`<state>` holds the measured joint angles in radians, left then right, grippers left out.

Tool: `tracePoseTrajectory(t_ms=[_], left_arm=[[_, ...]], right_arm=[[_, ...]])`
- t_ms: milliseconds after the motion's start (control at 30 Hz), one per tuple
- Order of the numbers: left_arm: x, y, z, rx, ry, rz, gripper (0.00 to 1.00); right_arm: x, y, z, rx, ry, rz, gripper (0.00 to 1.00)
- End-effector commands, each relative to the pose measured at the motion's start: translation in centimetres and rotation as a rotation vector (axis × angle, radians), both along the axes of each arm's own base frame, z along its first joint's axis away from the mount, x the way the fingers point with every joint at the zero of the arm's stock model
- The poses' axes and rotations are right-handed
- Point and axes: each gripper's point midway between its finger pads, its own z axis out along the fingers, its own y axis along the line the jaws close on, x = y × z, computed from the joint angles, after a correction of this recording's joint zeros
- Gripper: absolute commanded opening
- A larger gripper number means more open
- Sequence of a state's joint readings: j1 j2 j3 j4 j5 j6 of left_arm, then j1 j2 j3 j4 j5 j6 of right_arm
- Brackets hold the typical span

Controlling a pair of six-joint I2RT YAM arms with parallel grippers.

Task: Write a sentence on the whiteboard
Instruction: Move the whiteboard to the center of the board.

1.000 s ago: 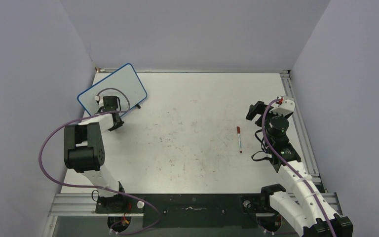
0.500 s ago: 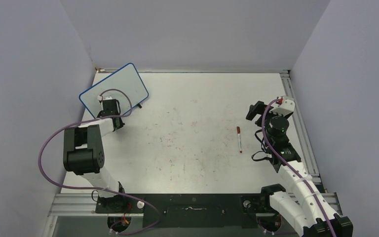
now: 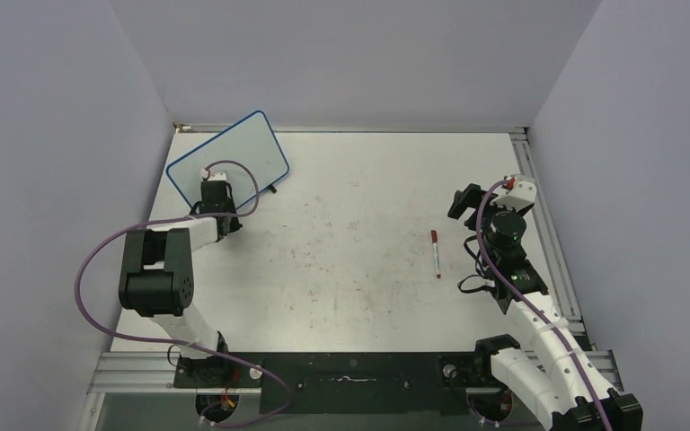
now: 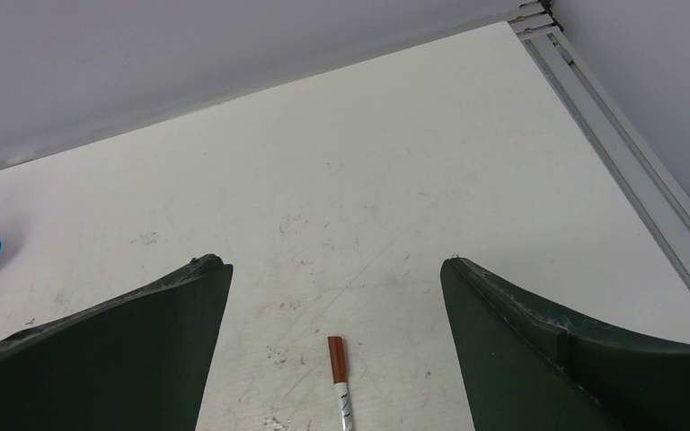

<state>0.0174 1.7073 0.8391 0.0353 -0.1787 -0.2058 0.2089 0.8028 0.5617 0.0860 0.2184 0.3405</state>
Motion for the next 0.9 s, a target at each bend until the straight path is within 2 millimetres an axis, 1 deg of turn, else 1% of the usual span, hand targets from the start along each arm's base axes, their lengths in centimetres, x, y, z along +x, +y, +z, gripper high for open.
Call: tracePoseTrajectory(t_ms=[0, 367, 500, 567, 633, 700, 733, 767, 867], left_arm=[[-0.5, -4.7, -0.3, -0.027, 0.016, -0.198, 0.0], [-1.2, -7.8, -0.4, 0.018, 0.031, -0.321, 0.0], [-1.4, -7.6, -0.6, 0.035, 0.047, -0.305, 0.0], [-1.2, -7.6, -0.4, 0.032, 0.044, -0.295, 0.0], [-1.5, -7.6, -0.2, 0.028, 0.062, -0.29, 0.01], [-1.5, -7.3, 0.0, 0.031, 0.059, -0.275, 0.08], [-1.6, -7.2, 0.1, 0.037, 0.06, -0.267, 0.13], [-1.6, -7.1, 0.2, 0.039, 0.061, -0.259, 0.21], [-1.7, -6.7, 0.8, 0.052, 0.057, -0.233, 0.39]], right_arm=[[0.2, 0.0, 1.5, -0.002, -0.045, 0.002, 0.9], [0.4, 0.2, 1.2, -0.005, -0.034, 0.016, 0.9], [0.5, 0.5, 1.0, -0.009, -0.027, 0.032, 0.9], [0.7, 0.8, 0.9, -0.012, -0.025, 0.05, 0.9], [0.8, 1.3, 0.8, -0.014, -0.023, 0.075, 0.9], [1.0, 2.0, 0.8, -0.016, -0.029, 0.112, 0.9], [1.0, 2.4, 0.8, -0.016, -0.032, 0.138, 0.9], [1.2, 3.2, 0.9, -0.018, -0.041, 0.179, 0.9], [1.3, 6.4, 0.9, -0.022, -0.063, 0.344, 0.9]])
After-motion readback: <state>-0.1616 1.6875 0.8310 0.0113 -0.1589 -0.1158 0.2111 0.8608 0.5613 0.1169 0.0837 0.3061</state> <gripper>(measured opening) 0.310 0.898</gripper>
